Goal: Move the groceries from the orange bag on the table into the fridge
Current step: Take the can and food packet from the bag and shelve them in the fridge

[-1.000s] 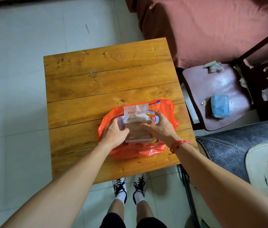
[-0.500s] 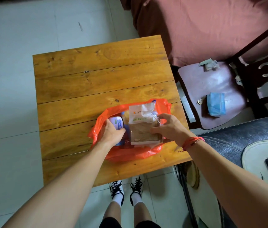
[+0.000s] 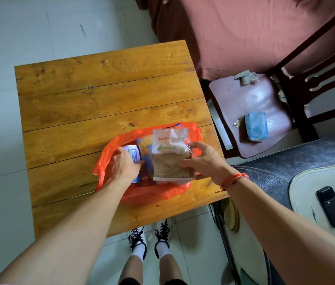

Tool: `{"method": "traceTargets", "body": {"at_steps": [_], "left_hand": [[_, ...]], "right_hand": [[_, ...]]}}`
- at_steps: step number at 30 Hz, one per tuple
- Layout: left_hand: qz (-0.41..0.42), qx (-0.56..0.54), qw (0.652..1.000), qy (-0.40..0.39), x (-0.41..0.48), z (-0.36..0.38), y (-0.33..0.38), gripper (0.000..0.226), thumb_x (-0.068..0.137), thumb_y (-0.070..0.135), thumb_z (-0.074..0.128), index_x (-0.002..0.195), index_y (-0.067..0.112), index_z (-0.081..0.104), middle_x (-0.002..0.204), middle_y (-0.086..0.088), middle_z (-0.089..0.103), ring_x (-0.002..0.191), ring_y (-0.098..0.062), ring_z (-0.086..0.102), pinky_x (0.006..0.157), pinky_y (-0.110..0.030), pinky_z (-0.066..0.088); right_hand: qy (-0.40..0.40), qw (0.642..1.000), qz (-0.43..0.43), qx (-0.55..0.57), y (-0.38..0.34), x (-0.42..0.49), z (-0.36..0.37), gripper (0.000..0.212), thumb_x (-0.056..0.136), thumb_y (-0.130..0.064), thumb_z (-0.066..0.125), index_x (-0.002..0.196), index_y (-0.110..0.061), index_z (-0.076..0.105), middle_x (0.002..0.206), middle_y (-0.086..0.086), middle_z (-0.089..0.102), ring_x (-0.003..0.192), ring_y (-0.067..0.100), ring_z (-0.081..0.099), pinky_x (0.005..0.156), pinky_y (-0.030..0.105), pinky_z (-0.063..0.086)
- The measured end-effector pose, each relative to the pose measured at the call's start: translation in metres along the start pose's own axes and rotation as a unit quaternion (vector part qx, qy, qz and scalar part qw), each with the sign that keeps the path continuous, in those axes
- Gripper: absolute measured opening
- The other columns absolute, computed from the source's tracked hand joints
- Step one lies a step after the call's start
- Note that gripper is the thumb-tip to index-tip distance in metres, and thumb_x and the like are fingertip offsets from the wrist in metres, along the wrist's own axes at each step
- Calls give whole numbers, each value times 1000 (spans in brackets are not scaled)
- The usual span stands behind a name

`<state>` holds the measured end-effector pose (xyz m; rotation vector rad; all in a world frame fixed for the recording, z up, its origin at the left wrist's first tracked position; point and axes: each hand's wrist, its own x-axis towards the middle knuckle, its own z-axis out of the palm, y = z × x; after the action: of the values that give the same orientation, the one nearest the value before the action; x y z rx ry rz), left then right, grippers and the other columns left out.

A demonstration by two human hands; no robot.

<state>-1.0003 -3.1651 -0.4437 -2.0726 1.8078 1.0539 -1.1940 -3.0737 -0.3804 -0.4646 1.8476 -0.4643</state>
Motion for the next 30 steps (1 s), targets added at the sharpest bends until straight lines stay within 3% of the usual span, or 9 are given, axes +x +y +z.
{"method": "traceTargets", "body": {"at_steps": [6, 11, 16, 19, 23, 27, 30], "left_hand": [[26, 1, 1000, -3, -11, -5, -6, 84, 77, 24, 81, 138, 0, 28, 120, -25, 60, 100, -42, 66, 75, -42, 54], [71, -5, 997, -3, -29, -21, 1, 78, 67, 23, 88, 124, -2, 41, 115, -22, 62, 101, -40, 63, 67, -37, 46], [114, -37, 993, 2, -47, -49, 11, 78, 59, 34, 92, 117, 1, 51, 112, -17, 64, 96, -35, 65, 70, -37, 53], [145, -60, 987, 27, -62, -78, 17, 65, 55, 41, 93, 96, 10, 53, 98, -8, 67, 84, -28, 61, 64, -33, 48], [168, -153, 973, 33, -88, -123, 24, 56, 52, 34, 95, 90, 15, 59, 85, 2, 67, 68, -16, 59, 46, -18, 37], [221, -233, 946, 55, -112, -175, 30, 62, 40, 38, 96, 89, 21, 63, 84, 3, 72, 76, -23, 68, 66, -42, 59], [267, -291, 917, 59, -140, -221, 39, 59, 44, 27, 97, 92, 24, 64, 85, 3, 72, 72, -22, 69, 60, -49, 61]], "right_hand": [[8, 1000, -13, 5, -2, -12, -3, 59, 82, -8, 80, 132, -23, 54, 106, 10, 67, 87, 26, 73, 70, 48, 64], [22, 999, -25, -6, -5, -29, -10, 57, 81, -9, 80, 129, -26, 54, 107, 13, 70, 91, 28, 74, 75, 55, 62], [31, 999, -41, -5, -13, -58, -22, 57, 81, -9, 80, 129, -26, 54, 103, 12, 68, 91, 29, 73, 78, 56, 62], [41, 997, -67, 3, -27, -80, -29, 56, 81, -7, 80, 127, -26, 55, 99, 12, 69, 83, 25, 72, 76, 54, 62], [54, 990, -120, 41, -54, -116, -39, 49, 81, 0, 78, 116, -28, 58, 94, 13, 67, 83, 26, 68, 81, 59, 60], [56, 979, -183, 66, -89, -156, -49, 46, 80, 4, 78, 104, -32, 61, 92, 10, 66, 83, 23, 67, 83, 60, 59], [65, 965, -243, 77, -119, -188, -58, 45, 79, 6, 78, 99, -32, 64, 83, 3, 65, 61, 7, 66, 69, 44, 61]]}}
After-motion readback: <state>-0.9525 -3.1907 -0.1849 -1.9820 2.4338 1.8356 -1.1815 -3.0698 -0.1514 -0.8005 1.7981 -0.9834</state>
